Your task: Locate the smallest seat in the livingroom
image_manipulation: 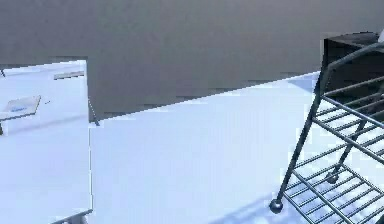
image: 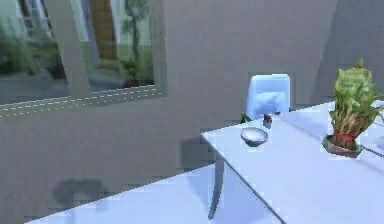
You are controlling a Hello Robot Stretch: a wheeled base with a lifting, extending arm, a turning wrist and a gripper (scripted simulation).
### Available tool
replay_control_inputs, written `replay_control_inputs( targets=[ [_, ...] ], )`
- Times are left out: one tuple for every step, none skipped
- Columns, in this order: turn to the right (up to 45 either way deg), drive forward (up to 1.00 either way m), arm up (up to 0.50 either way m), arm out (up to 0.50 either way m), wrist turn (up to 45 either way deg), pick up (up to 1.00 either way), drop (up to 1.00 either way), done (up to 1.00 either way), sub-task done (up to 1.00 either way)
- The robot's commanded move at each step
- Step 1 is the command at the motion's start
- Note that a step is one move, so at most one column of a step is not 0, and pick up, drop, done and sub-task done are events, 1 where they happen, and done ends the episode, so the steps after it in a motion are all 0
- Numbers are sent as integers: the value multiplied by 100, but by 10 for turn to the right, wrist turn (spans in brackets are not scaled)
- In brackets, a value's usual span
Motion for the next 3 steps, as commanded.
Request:
replay_control_inputs(
  targets=[
    [0, 80, 0, 0, 0, 0, 0, 0, 0],
    [420, 0, 0, 0, 0, 0, 0, 0, 0],
    [0, 0, 0, 0, 0, 0, 0, 100, 0]
  ],
)
